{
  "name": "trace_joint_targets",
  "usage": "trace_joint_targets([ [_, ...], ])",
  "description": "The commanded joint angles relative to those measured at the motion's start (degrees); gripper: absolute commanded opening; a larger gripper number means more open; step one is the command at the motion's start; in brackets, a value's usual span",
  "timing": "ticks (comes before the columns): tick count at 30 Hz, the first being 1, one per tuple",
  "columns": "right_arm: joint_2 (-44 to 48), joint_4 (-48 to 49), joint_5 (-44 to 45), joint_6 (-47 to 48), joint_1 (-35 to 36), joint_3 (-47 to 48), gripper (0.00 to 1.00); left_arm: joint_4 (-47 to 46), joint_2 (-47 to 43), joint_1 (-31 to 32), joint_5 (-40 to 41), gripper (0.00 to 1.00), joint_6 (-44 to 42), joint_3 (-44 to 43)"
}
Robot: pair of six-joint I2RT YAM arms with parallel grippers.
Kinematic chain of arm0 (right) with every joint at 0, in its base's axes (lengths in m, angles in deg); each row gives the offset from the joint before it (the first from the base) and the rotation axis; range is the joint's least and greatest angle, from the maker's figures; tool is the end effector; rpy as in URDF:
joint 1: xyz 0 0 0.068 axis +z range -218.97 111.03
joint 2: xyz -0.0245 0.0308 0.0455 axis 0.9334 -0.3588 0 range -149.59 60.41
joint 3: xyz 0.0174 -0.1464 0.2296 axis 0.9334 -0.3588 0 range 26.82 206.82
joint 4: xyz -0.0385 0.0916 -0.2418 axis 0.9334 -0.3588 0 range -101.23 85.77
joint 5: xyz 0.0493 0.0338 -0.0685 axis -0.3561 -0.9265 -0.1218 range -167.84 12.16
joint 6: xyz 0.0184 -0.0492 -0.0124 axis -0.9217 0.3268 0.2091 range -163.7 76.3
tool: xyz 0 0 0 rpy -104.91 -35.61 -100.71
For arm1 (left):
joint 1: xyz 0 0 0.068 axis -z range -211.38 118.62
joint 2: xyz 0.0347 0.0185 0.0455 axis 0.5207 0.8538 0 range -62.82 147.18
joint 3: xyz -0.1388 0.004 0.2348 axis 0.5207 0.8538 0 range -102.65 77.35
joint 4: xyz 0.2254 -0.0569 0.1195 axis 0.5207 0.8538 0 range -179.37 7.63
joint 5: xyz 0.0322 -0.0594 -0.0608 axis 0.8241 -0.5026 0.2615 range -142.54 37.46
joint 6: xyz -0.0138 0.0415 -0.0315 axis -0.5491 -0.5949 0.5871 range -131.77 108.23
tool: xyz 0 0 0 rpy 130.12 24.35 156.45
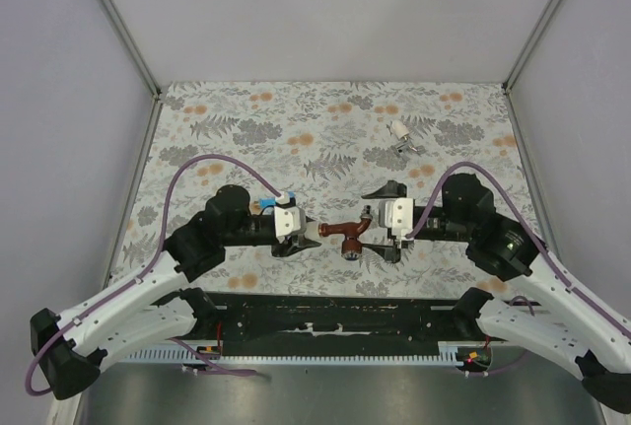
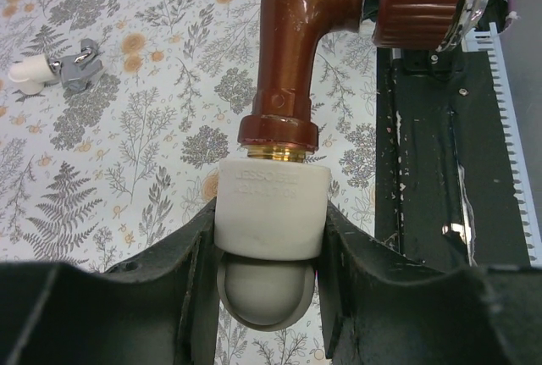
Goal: Install the water faucets
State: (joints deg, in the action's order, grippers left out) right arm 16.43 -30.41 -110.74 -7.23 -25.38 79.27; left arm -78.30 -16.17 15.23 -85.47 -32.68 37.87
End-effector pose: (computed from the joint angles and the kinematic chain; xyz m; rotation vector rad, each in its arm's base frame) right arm 0.1042 0.1260 0.3606 -1.4818 1.1492 0.6234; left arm 0.1149 -0.1500 0.3019 1.3801 1.3409 -0.8450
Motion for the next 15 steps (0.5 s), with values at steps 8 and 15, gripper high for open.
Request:
trace_joint_targets([
  [8,-5.75,1.83,4.79,-3.32,5.1,4.32,0.79,-1.49,0.28,-0.38,-2.32,0.02,1.48,-3.14],
  [15,-13.31,2.88,1.27,-20.71,5.1,7.67,0.26,-3.24,-3.67,-0.38,5.93,0.02,-2.55,-0.16],
])
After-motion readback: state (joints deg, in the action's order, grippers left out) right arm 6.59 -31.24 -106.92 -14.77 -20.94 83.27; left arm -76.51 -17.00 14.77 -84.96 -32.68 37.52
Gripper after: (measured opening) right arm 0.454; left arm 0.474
